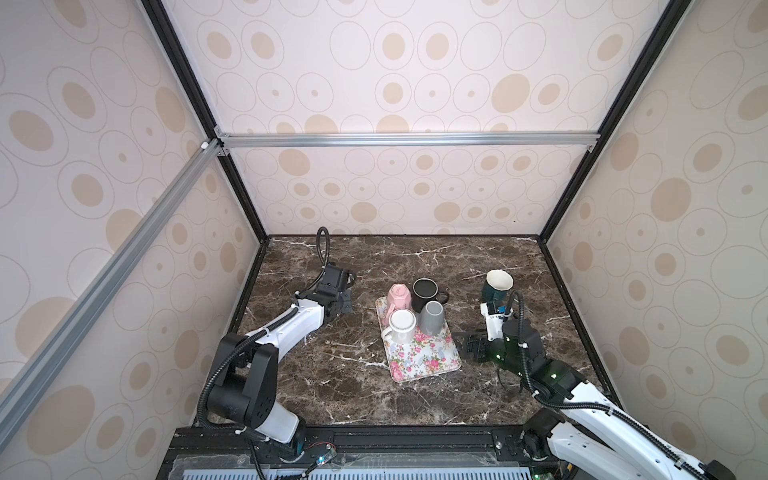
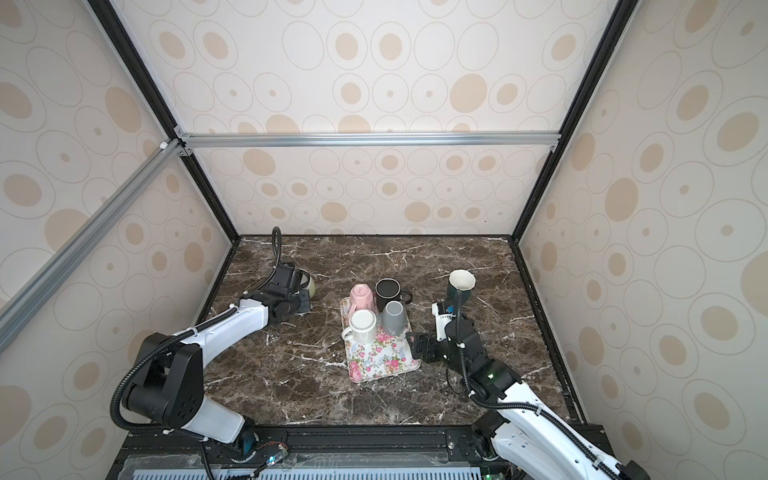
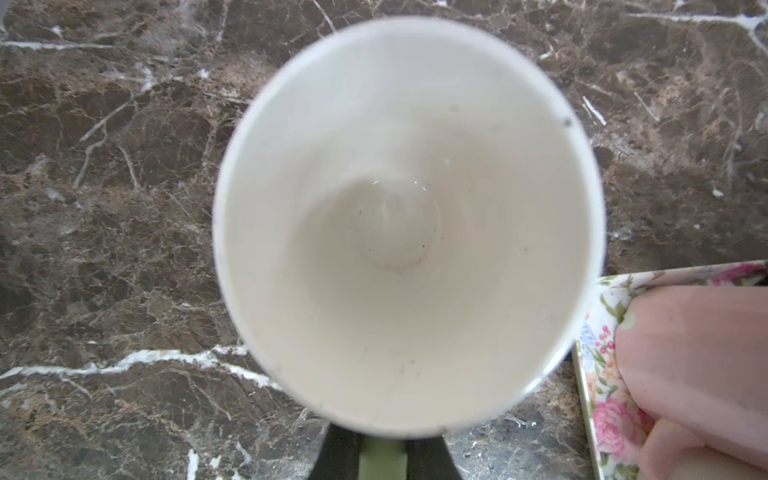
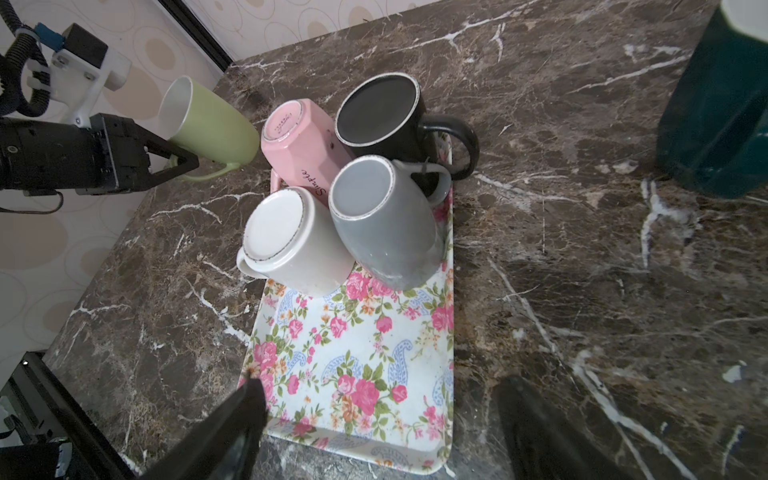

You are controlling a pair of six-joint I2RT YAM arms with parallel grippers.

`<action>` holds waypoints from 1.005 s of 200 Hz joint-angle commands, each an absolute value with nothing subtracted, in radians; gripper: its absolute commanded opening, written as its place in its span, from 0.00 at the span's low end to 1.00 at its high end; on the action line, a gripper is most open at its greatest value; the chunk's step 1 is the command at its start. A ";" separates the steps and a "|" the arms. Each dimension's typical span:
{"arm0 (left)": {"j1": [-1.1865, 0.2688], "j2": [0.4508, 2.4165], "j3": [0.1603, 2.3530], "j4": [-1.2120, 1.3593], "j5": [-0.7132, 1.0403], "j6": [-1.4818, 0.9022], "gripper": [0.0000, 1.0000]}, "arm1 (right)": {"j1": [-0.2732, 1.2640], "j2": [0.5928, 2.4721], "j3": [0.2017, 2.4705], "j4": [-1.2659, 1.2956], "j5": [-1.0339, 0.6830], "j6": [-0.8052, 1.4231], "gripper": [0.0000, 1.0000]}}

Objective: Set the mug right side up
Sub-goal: 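Lower the mug upright past the tray with the left gripper while the right gripper withdraws, then open the left gripper to release the upright mug and lift away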

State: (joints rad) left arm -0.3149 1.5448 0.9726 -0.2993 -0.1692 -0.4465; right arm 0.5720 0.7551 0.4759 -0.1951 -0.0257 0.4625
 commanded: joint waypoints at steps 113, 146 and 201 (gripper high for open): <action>-0.301 1.634 1.052 -0.281 -0.132 -0.421 0.00 | 0.577 0.798 0.480 -0.193 -0.014 0.459 0.90; -0.301 1.651 1.072 -0.302 -0.133 -0.423 0.18 | 0.576 0.804 0.480 -0.191 -0.010 0.463 0.90; -0.301 1.623 1.081 -0.308 -0.133 -0.425 0.77 | 0.578 0.827 0.488 -0.188 -0.018 0.464 0.90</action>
